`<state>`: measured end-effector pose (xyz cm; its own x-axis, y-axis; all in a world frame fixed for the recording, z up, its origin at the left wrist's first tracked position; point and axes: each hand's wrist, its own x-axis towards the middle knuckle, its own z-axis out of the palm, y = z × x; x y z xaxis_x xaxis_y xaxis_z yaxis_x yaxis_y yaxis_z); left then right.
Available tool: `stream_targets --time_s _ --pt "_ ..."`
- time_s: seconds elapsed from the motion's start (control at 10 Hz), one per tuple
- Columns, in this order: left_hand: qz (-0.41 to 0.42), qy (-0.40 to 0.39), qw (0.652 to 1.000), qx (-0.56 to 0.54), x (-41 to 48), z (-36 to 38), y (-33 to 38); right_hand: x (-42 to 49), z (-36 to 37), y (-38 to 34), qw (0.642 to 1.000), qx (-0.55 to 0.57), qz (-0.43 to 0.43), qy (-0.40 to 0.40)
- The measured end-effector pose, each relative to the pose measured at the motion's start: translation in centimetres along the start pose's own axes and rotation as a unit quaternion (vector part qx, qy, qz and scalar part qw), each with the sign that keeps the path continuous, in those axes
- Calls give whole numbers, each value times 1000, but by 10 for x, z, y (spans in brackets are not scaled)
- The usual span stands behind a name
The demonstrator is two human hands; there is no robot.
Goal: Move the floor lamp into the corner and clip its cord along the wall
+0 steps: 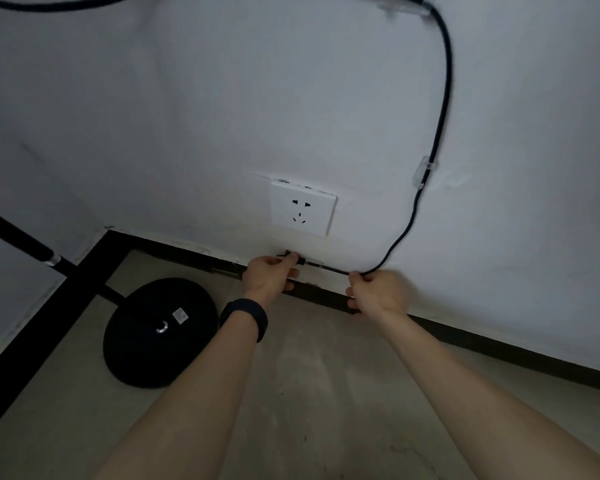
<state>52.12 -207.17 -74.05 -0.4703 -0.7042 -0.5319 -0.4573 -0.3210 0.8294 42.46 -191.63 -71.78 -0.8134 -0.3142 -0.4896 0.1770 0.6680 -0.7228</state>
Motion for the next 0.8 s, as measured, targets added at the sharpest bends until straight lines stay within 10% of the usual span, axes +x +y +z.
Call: stream_targets --time_s 0.3,0.5,0.7,0.8 --pt "-71 -43 996 -36 -13 -8 10 -10 -55 -20 967 -235 -32 -91" --pt "41 65 991 113 -17 -35 21 -23 -74 -42 866 -465 -174 -62" --pt "351 302 848 256 -53 -54 59 -36 -107 -72 819 -527 -206 -96" --pt "471 283 764 338 -69 -55 81 -42 -121 -85 821 -531 -197 -77"
